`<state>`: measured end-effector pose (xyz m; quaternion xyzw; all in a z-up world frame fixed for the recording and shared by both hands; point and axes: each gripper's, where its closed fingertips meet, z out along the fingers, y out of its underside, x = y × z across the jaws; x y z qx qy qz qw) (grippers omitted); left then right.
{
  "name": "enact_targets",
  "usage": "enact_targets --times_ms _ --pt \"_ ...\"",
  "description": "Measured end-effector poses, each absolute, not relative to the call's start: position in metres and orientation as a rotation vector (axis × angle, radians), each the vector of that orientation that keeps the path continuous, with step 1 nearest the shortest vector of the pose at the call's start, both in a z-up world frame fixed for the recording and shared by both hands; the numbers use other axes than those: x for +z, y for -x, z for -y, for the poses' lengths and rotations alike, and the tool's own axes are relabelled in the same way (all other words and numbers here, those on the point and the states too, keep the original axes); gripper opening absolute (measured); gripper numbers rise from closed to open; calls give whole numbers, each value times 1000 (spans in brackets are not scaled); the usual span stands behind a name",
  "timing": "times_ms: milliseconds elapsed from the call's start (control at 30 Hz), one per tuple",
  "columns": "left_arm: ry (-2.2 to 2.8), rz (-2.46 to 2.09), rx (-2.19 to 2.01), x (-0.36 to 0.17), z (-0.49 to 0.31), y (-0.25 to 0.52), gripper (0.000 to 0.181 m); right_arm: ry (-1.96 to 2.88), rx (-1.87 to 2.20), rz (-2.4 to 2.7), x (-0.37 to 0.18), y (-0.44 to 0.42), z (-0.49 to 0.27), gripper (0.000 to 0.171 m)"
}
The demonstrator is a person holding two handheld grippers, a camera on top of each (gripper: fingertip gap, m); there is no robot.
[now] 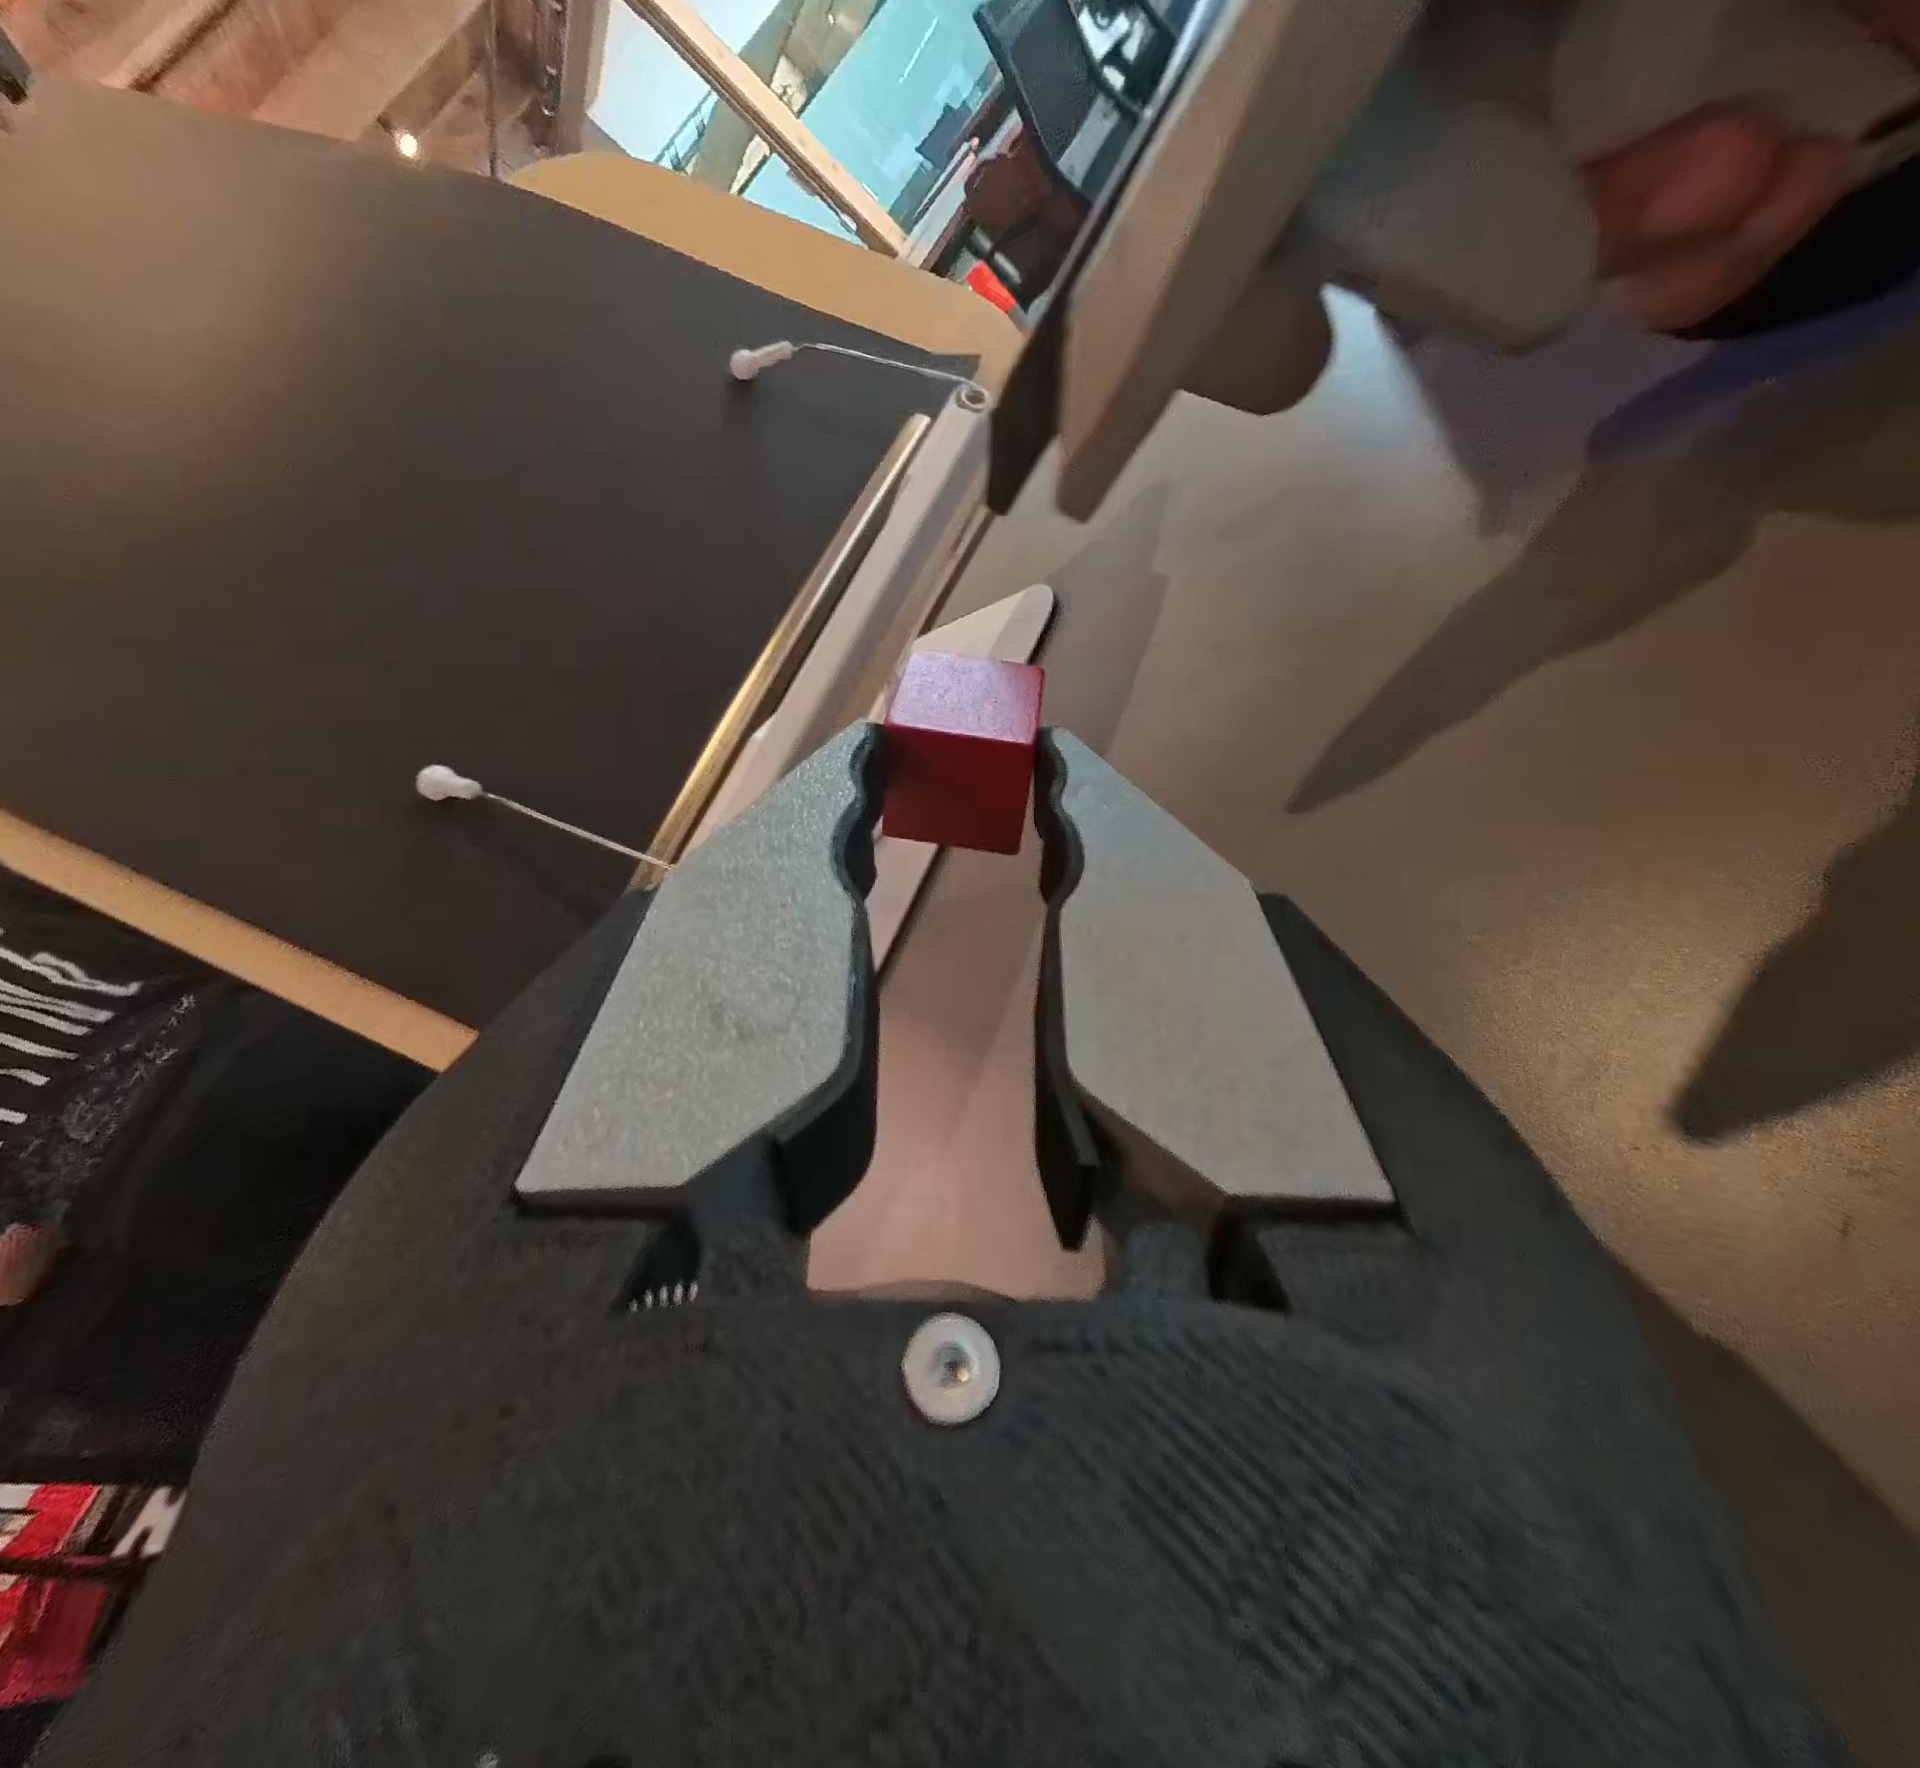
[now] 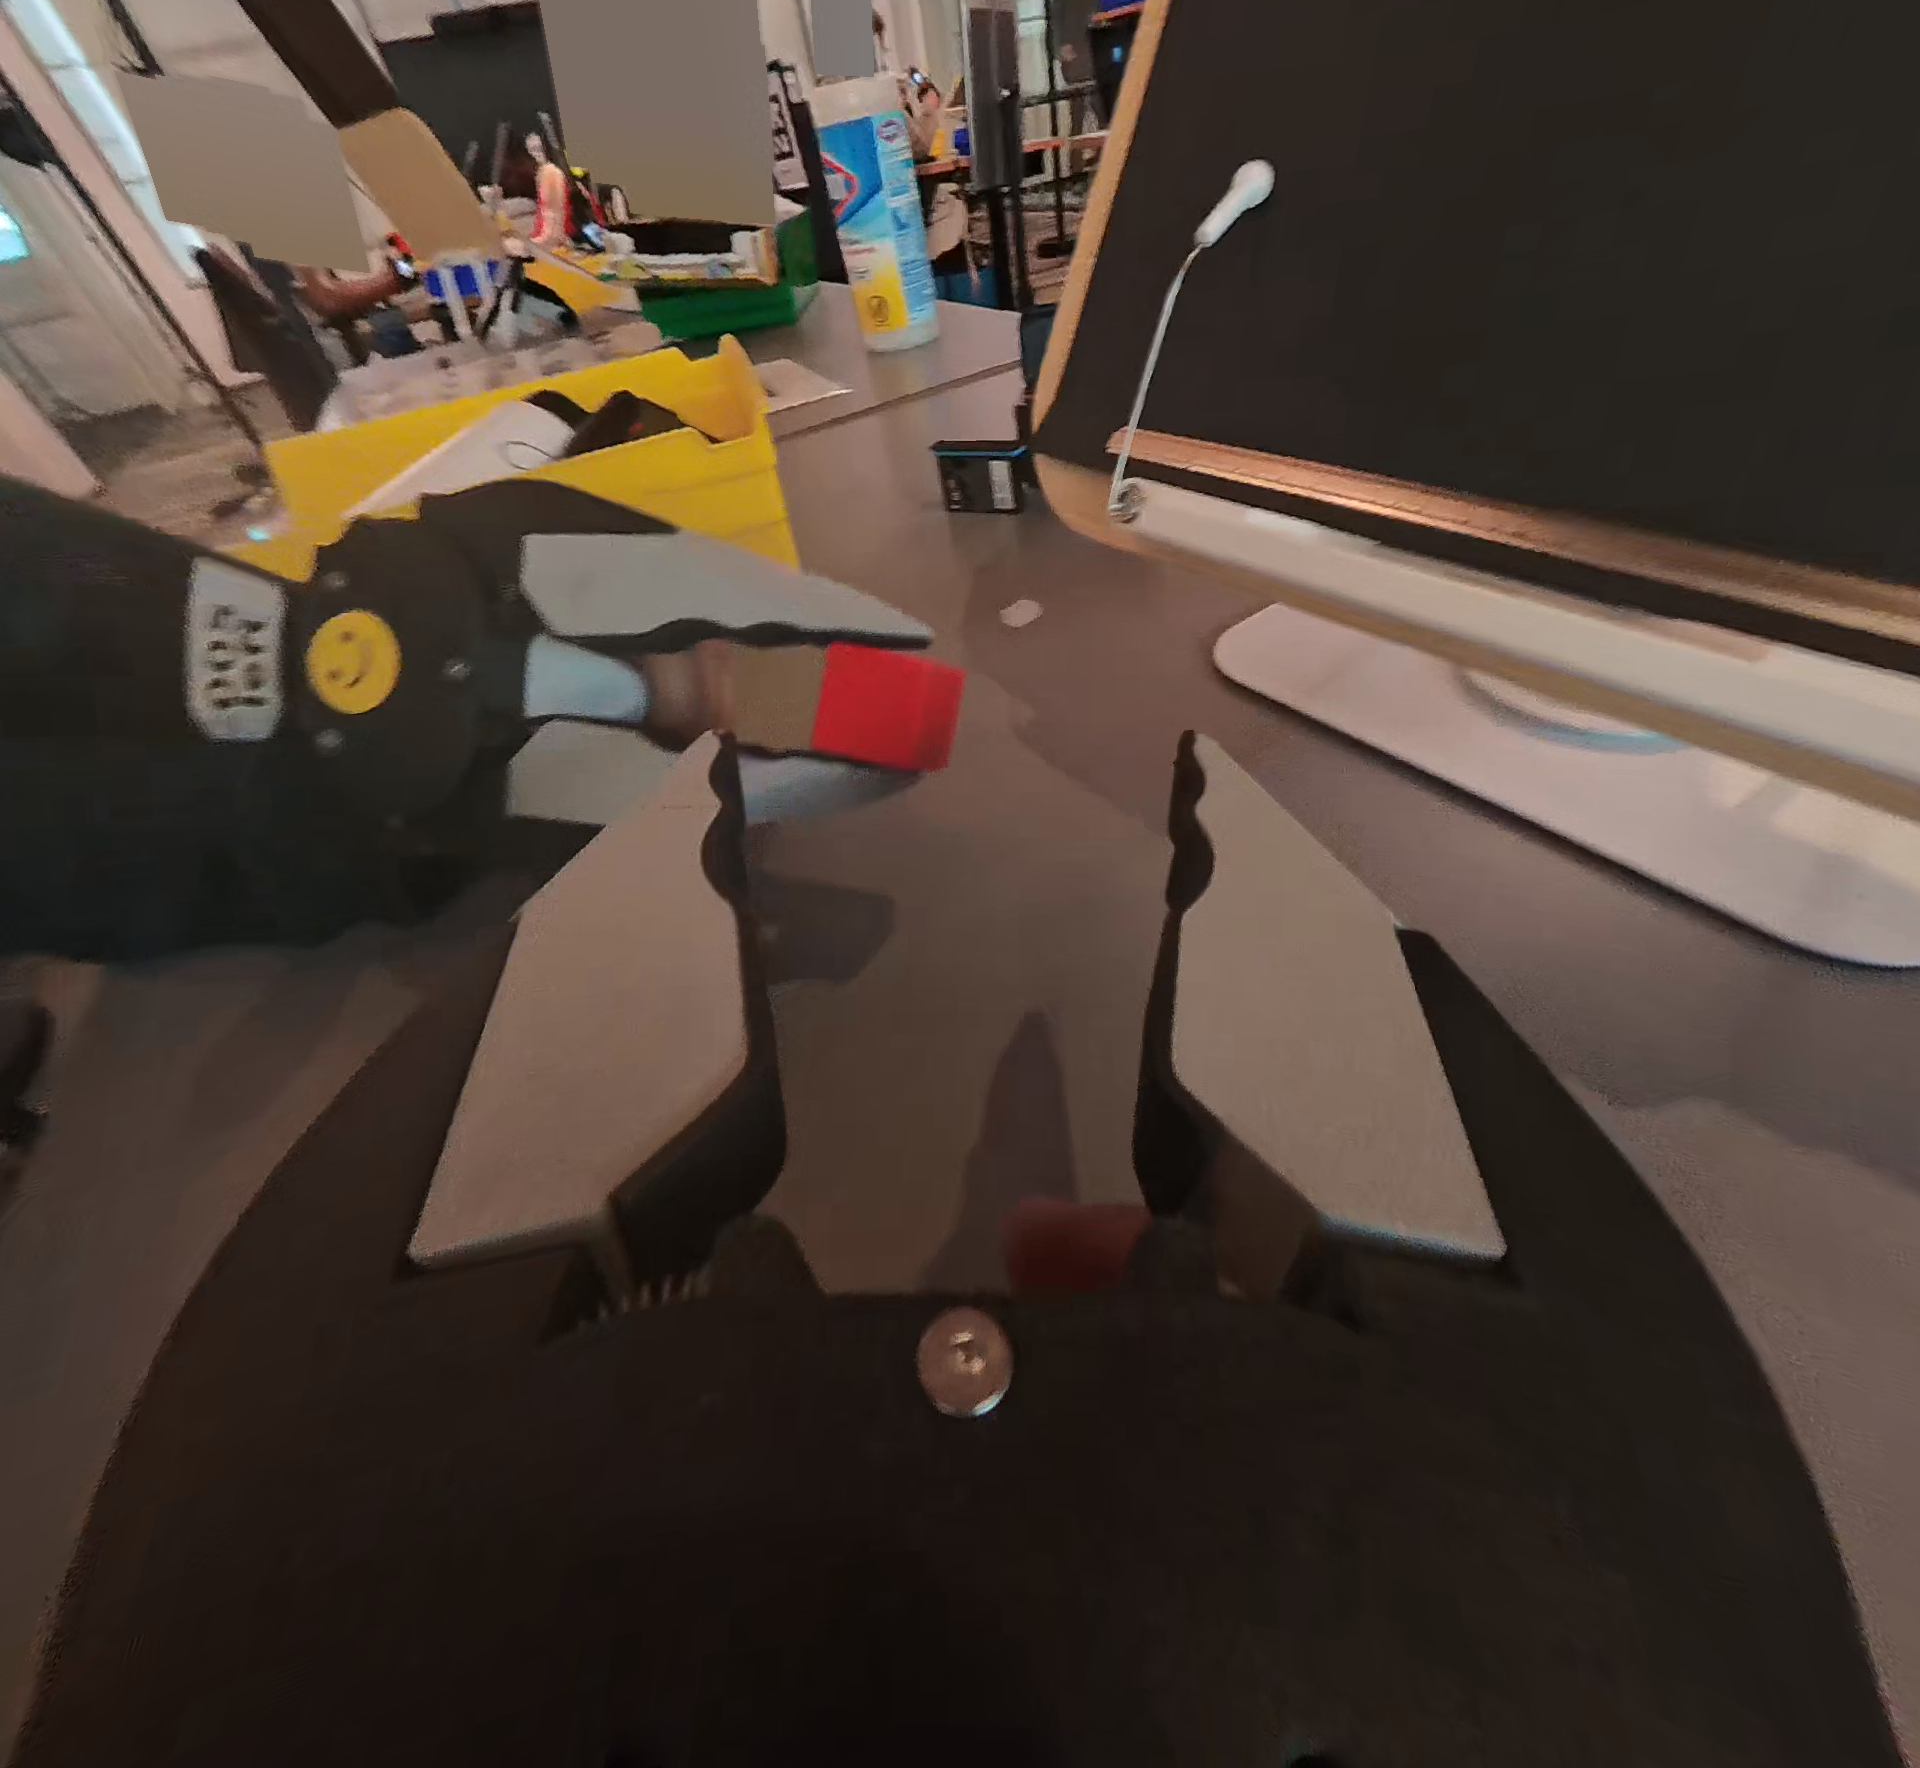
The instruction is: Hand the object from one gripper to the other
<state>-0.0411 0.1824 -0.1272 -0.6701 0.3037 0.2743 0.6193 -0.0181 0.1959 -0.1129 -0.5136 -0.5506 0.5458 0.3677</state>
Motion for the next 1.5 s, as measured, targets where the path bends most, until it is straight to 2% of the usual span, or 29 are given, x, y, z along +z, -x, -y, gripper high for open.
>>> enact_targets --times_ms 200,367,567,700,833,933,1233,1433,1500 --pt "1538 -720 542 -128 -177 34 27 1313 1552 1472 -106 10 -166 79" --pt "1564 -724 532 -131 -174 28 27 1298 1404 1537 -125 15 -167 80" --pt "1479 -678 578 -111 -169 30 27 1284 1517 1434 -109 11 -169 79" --pt "1501 -642 523 -120 -174 37 27 1312 1553 1394 -112 16 -177 76" --pt "1442 -599 560 -108 -173 44 27 1370 1637 1424 -121 16 -177 74" --pt "1441 -616 591 -111 -179 43 27 1387 1598 1442 -127 15 -178 85" --pt "1437 -655 629 -113 -180 42 27 1262 1499 1524 -124 42 -174 89" --pt "1457 -630 605 -114 -176 49 27 1203 1623 1599 -123 66 -154 83" --pt "1457 -641 594 -115 -174 49 27 1184 1669 1633 -123 63 -146 74"
